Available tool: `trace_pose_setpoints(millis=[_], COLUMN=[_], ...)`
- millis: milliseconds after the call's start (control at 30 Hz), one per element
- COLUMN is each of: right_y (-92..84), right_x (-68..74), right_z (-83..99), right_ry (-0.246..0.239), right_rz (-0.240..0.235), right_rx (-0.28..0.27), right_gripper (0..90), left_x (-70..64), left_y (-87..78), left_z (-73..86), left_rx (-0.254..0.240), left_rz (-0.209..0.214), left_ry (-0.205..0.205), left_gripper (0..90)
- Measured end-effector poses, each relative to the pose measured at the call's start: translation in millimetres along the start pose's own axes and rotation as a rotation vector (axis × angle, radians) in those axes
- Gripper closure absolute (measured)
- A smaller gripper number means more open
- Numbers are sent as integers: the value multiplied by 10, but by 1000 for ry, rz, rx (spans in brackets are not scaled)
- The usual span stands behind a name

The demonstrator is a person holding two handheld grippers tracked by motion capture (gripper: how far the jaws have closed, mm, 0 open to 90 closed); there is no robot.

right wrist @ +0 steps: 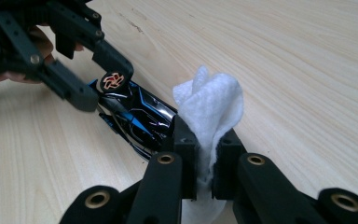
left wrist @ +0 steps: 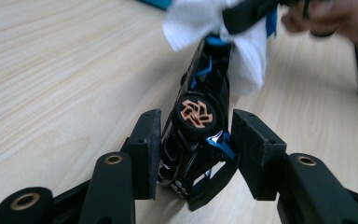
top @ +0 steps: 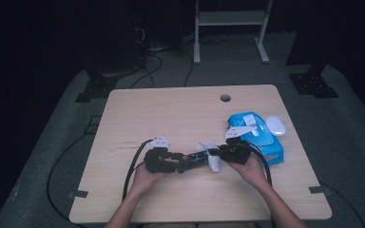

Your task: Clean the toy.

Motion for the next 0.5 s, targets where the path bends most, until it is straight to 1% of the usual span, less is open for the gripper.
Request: trace_pose_setpoints(millis=[67,133,233,400,500], right_y=[-7,-7,-6,-15,-18], right_x=[1,11,18,25,26], right_z=[9,8,10,20,25], right_ry=[-7,-12,-20,-25,-28], right_rz=[-5,2,2,1,0], right_rx=[-3,1,0,0,-2], right_gripper=[829,829,829,829,829], left_x=[17,28,35,35,26], left_y=[-5,0,7,6,5], left_z=[9,22,39,44,45], left_rx=[1,-1,-5,-9,-8], left_rz=[-9,-6,1,8,6], left_ry=[-21,-39,-52,-58,-48], left_gripper=[517,517,530,538,539])
Point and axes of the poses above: each handheld gripper's, and its own axes: y roughly forward along the jaws, z roughly out of its underside, x roughly to its left, the point moved 5 cm from there along y, roughly forward along the jaws, and after that the axes turned 15 degrees about y, right-handed, at the moved point
